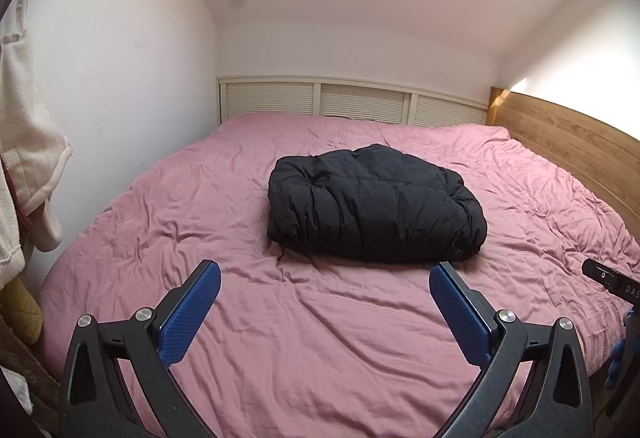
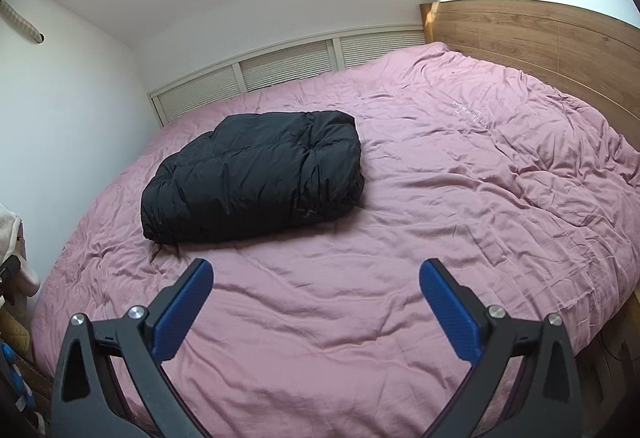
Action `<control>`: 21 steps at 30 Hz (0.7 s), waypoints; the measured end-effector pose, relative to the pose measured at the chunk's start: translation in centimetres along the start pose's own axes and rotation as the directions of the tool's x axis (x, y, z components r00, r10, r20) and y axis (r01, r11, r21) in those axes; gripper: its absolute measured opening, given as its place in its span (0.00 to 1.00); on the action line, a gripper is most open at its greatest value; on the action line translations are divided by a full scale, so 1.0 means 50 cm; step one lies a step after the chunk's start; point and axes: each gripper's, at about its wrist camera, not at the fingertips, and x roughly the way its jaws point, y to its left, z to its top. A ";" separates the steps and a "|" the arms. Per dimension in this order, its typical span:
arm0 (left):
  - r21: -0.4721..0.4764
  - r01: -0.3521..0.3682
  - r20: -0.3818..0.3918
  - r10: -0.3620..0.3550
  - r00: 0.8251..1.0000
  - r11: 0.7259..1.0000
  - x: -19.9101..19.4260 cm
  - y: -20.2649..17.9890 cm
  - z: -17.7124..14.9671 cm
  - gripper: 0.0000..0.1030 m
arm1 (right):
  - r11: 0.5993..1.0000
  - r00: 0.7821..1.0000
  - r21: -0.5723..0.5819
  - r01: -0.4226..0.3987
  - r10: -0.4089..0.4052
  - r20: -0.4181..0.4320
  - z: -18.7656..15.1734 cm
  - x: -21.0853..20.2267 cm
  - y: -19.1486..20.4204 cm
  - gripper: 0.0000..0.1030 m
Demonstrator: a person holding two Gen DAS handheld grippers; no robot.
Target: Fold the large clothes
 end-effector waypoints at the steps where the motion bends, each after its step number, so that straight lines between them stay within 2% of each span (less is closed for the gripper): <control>1: 0.006 -0.005 0.008 0.005 1.000 1.000 -0.017 -0.007 -0.006 0.99 | 1.000 1.000 0.003 -0.001 0.000 0.005 -0.009 -0.016 0.002 1.00; 4: 0.030 -0.056 0.035 0.055 0.998 0.998 -0.066 -0.027 -0.021 0.99 | 1.000 1.000 -0.010 0.005 -0.005 0.025 -0.033 -0.062 0.012 1.00; 11: 0.069 -0.127 0.106 0.119 0.987 0.989 -0.154 -0.056 -0.042 0.99 | 0.999 0.998 -0.055 -0.001 0.005 0.070 -0.064 -0.145 0.042 1.00; 21: 0.073 -0.153 0.151 0.141 0.978 0.986 -0.206 -0.062 -0.055 0.99 | 0.997 0.995 -0.077 0.005 0.003 0.100 -0.086 -0.201 0.054 1.00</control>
